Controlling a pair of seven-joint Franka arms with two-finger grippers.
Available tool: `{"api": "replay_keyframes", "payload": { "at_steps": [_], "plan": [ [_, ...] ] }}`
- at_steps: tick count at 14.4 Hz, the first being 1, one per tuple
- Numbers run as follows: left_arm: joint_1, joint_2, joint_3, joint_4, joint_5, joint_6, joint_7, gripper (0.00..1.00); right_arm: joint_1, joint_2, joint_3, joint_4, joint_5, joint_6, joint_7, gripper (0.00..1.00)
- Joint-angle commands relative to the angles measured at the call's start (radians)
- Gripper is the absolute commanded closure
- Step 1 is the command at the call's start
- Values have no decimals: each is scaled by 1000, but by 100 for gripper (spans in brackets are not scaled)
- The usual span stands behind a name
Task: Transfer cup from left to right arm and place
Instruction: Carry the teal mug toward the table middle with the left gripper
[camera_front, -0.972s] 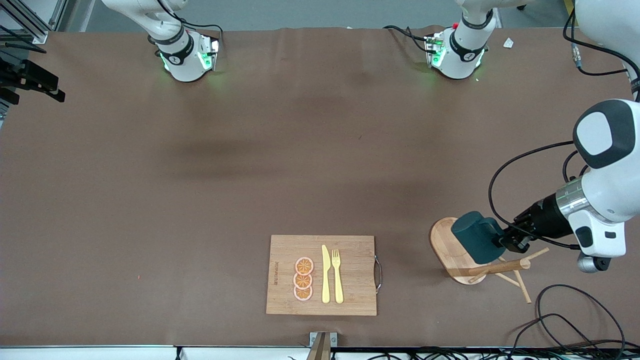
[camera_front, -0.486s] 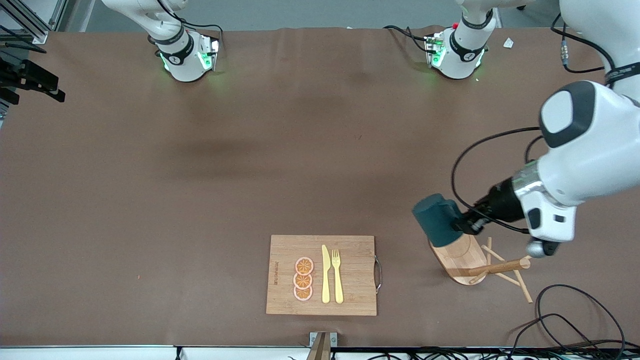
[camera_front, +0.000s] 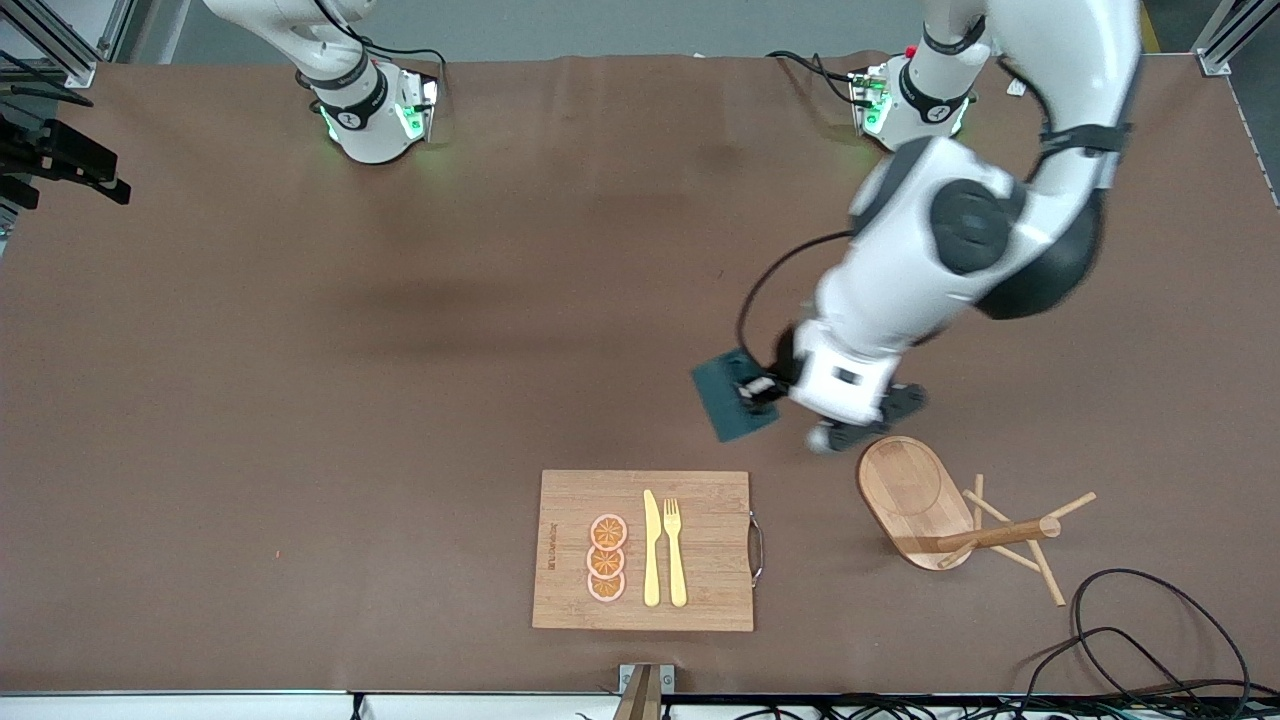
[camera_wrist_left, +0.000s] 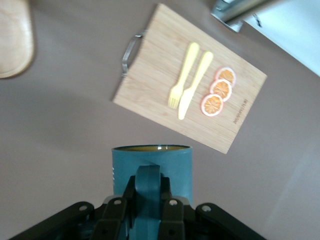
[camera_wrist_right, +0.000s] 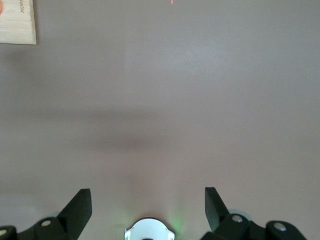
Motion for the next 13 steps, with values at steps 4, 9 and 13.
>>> {"api": "replay_keyframes", "payload": {
  "at_steps": [4,9,13],
  "plan": [
    [-189,102,12,8,335,160,-68,94,-2,-20,5,-18,0,5,1,0],
    [-332,173,13,-8,669,266,-341,94,-3,-18,4,-12,0,2,10,0],
    [-427,217,13,-10,958,266,-627,94,-14,3,1,-12,1,2,12,0]
  ]
}}
